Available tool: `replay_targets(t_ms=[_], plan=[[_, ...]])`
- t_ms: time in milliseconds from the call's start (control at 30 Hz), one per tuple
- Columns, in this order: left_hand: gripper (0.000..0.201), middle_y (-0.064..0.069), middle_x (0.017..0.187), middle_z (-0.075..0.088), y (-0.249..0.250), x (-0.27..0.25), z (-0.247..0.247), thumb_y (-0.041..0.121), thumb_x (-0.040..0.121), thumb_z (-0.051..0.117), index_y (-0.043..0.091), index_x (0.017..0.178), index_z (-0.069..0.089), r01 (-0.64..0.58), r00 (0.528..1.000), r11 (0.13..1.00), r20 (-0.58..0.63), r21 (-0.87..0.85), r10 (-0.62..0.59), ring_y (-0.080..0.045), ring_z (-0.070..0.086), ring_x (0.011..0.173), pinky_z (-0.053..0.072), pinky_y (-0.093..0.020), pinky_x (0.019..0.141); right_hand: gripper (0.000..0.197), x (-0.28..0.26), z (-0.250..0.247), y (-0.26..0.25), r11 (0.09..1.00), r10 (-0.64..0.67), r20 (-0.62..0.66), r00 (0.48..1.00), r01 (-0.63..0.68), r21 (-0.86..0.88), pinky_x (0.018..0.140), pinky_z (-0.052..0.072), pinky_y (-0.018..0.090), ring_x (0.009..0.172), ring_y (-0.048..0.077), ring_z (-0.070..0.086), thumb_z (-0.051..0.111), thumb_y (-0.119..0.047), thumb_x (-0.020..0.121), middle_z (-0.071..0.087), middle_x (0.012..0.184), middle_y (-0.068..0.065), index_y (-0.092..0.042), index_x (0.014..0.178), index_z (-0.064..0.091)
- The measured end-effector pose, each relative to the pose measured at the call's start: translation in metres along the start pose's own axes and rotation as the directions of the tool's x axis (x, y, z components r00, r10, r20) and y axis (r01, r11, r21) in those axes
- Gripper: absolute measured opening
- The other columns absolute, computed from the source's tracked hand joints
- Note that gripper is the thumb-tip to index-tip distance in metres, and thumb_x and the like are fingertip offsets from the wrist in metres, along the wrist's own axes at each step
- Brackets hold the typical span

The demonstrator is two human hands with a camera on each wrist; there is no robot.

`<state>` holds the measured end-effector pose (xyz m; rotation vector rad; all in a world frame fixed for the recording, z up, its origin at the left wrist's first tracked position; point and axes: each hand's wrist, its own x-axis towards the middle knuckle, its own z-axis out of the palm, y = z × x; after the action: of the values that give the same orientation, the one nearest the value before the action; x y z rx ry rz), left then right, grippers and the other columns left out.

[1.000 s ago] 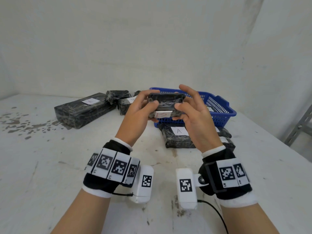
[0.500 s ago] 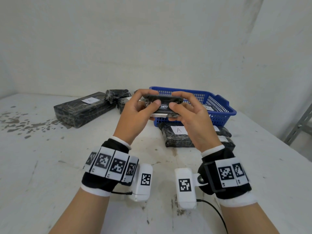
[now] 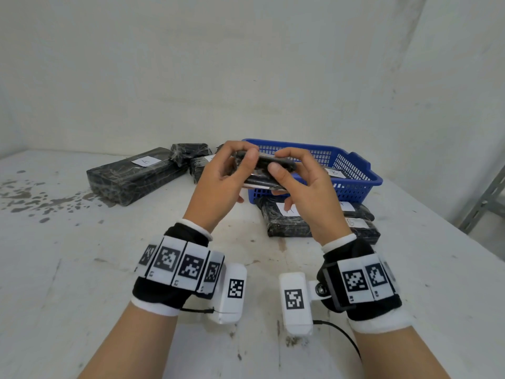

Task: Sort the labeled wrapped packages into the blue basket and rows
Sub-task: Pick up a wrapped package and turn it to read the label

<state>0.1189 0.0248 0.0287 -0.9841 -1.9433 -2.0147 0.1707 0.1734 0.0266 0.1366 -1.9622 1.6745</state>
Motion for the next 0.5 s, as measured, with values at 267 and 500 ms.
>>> replay_targets(t_ms=[267,500], plan=[[0.044,-0.009,0.120,0.066,-0.0057,0.0067,0.0003,0.022,0.084,0.063,0.011,0.126,0.055,0.136,0.991,0.955,0.040,-0.262,-0.130,-0.023,0.063,0.111,0.050,-0.036,0.096,0.043,0.0022,0.0011,0.0021,0.976,0.011,0.022,1.000,-0.015,0.218,0.092,0.057,0.043,0.108,0.026,0.069,0.069,-0.015,0.092,0.066,0.126,0.011,-0.028,0.131,0.056],[0.015,-0.013,0.110,0.066,-0.0074,0.0068,-0.0022,0.013,0.098,0.054,0.010,0.111,0.059,0.114,0.993,0.957,0.048,-0.265,-0.104,-0.021,0.065,0.099,0.051,-0.033,0.086,0.026,0.0009,0.0002,0.0001,0.988,-0.007,0.017,1.000,0.004,0.152,0.090,0.058,0.034,0.101,0.017,0.071,0.065,-0.012,0.095,0.070,0.118,0.007,-0.013,0.121,0.063]])
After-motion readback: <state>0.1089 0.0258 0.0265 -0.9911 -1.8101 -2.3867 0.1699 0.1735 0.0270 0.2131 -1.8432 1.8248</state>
